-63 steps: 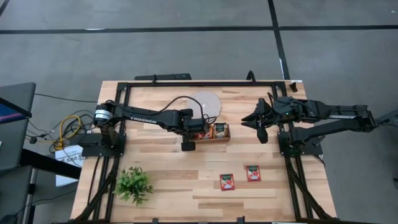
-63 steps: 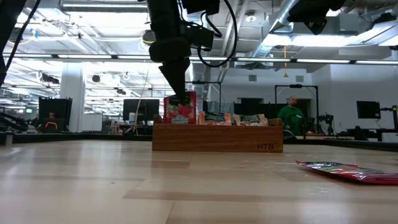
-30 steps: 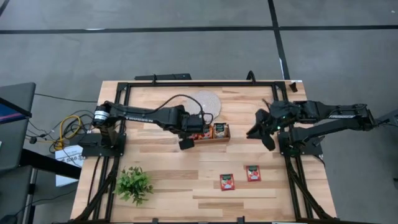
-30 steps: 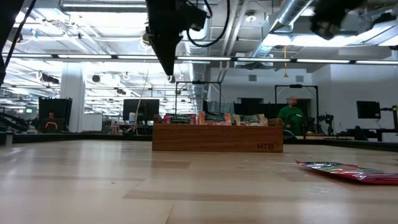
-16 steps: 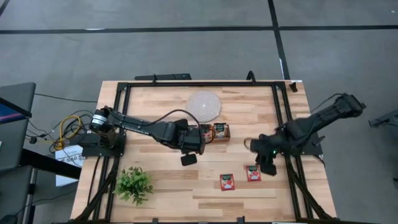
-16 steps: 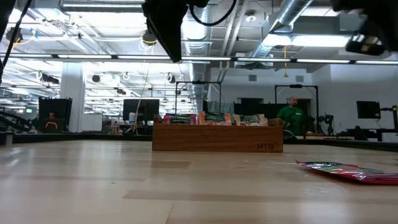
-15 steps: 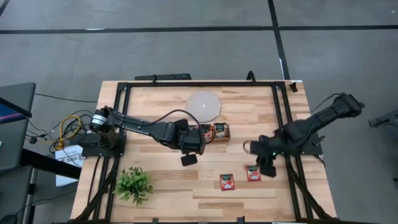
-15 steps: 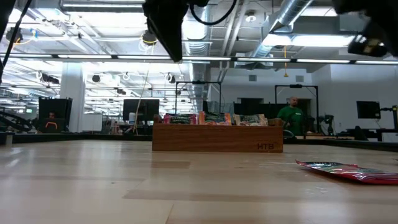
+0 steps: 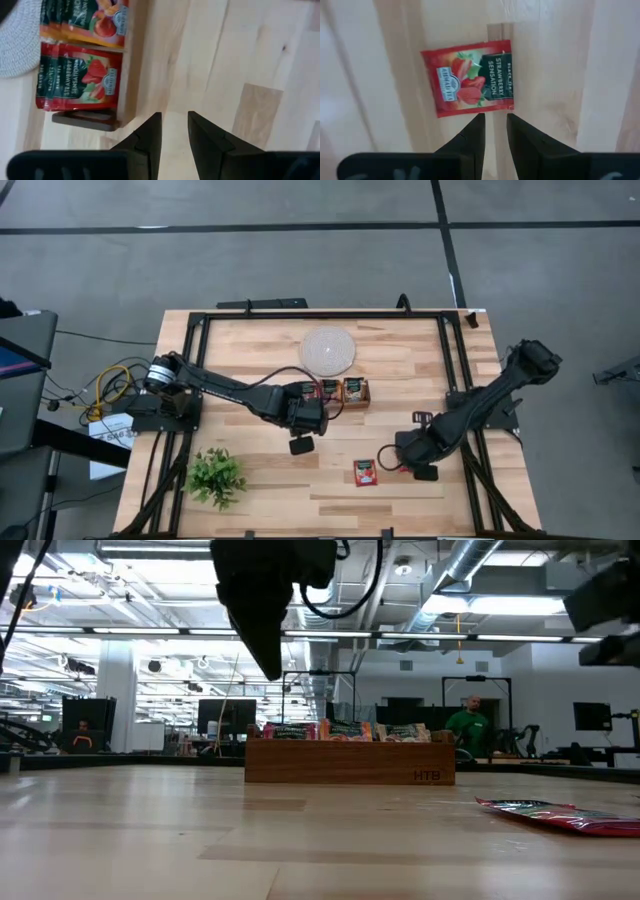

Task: Pick & Place Tea
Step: Put the red tea bag into the left section of the wooden organizer

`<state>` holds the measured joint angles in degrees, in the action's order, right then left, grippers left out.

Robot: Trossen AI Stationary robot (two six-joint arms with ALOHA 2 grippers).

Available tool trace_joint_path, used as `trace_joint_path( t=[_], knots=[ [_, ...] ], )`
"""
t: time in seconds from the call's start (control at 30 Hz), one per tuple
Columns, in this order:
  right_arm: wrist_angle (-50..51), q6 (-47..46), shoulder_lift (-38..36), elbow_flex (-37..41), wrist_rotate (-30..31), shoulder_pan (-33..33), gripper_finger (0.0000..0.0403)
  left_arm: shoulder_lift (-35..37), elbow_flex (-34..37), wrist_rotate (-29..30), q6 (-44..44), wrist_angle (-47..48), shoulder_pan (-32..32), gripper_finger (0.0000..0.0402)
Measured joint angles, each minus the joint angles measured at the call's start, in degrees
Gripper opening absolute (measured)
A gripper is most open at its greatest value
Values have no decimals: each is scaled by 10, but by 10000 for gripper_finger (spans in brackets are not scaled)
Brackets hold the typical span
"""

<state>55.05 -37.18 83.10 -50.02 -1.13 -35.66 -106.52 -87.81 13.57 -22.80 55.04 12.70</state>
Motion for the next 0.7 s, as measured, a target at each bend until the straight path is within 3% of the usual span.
trace_joint_path(
  t=[0.2, 0.7],
  knots=[
    [-2, 6, 33, 10, 14, 1, 85, 0, 0, 1, -2, -6, 13, 87],
    [-28, 6, 30, 36, 11, 5, 105, 0, 0, 6, -1, -6, 20, 87]
  ],
)
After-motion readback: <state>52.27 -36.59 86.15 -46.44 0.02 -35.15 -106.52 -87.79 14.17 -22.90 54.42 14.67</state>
